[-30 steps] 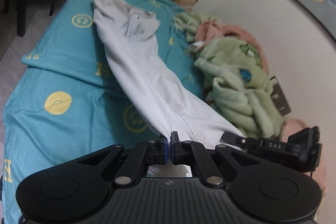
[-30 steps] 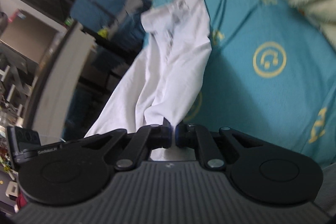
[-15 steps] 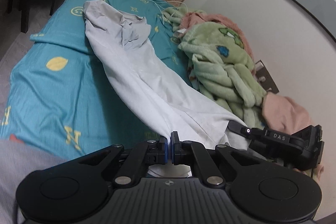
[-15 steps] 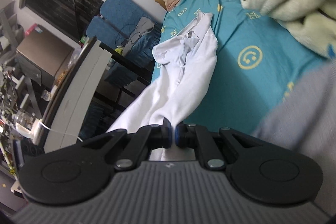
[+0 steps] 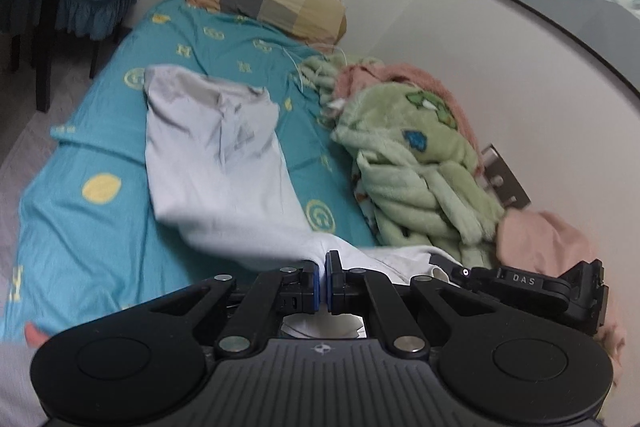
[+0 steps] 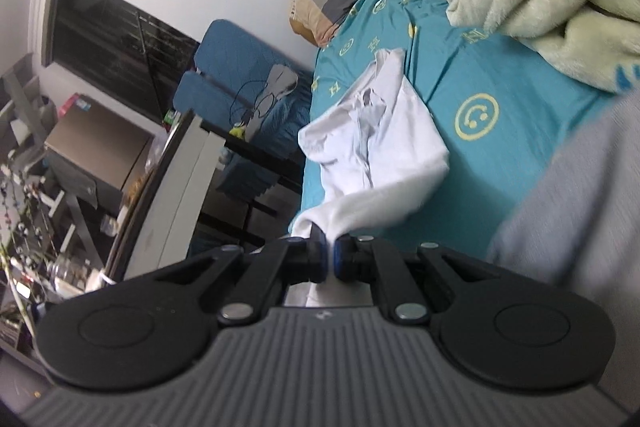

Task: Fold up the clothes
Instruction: 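Lift the hem end with both grippers and fold it toward the collar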

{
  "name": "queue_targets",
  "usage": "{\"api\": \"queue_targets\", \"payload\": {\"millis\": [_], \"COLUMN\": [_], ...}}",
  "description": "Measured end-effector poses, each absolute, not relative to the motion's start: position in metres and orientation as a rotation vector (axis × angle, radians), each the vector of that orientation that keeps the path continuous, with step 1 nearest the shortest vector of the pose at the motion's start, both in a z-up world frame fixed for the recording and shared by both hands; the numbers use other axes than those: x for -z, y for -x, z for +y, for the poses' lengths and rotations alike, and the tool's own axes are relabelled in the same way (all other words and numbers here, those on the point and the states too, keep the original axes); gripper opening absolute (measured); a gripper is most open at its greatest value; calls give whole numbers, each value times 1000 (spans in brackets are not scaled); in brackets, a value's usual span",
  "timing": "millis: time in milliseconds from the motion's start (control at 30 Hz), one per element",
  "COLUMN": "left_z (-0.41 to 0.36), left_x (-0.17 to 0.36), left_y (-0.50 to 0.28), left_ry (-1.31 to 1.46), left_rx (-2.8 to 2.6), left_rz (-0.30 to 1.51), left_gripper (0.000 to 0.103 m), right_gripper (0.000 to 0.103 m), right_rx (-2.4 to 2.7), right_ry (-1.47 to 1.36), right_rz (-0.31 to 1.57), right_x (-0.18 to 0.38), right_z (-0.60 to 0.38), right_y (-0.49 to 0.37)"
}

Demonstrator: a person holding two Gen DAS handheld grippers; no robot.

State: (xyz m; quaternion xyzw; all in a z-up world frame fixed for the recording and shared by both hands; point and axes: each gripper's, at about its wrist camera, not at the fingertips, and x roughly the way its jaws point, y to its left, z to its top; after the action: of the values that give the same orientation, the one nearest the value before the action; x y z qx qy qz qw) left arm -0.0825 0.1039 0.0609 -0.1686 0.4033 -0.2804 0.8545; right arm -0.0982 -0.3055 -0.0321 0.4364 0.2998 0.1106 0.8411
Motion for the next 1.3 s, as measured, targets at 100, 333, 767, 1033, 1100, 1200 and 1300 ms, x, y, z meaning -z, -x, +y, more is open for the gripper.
{"api": "queue_targets", "payload": {"millis": [100,333,767,1033,1100,1200,1300], "left_z": [103,100,97,90,89,91,98], "left_x": [-62,-33,104,122,116,102,93], "left_y": [41,-60,-204,-211,-205,-184,-159], "left_ry": [382,372,312,294,287,255,280], "left_rx": [562,467,348,361,371,350,348], "left_rz": [828,803,919,925,906,849,841], "left_gripper": [4,4,4,17,31,42,46], "right_gripper": [7,7,8,10,11,29,49], "right_rx": [-225,-178,-98,-91,-98,-107,-113], "right_ry": [-923,-848,-712,-755,-776,-745,-747], "right_rz": [636,669,864,918,916,898,851], "right_x": [27,27,133,164,164,156,143], "right_z": [-308,-301,-284,-292,-295,-294,-297], "right_y": [61,-48,-203,-221,-219,-211,-196]}}
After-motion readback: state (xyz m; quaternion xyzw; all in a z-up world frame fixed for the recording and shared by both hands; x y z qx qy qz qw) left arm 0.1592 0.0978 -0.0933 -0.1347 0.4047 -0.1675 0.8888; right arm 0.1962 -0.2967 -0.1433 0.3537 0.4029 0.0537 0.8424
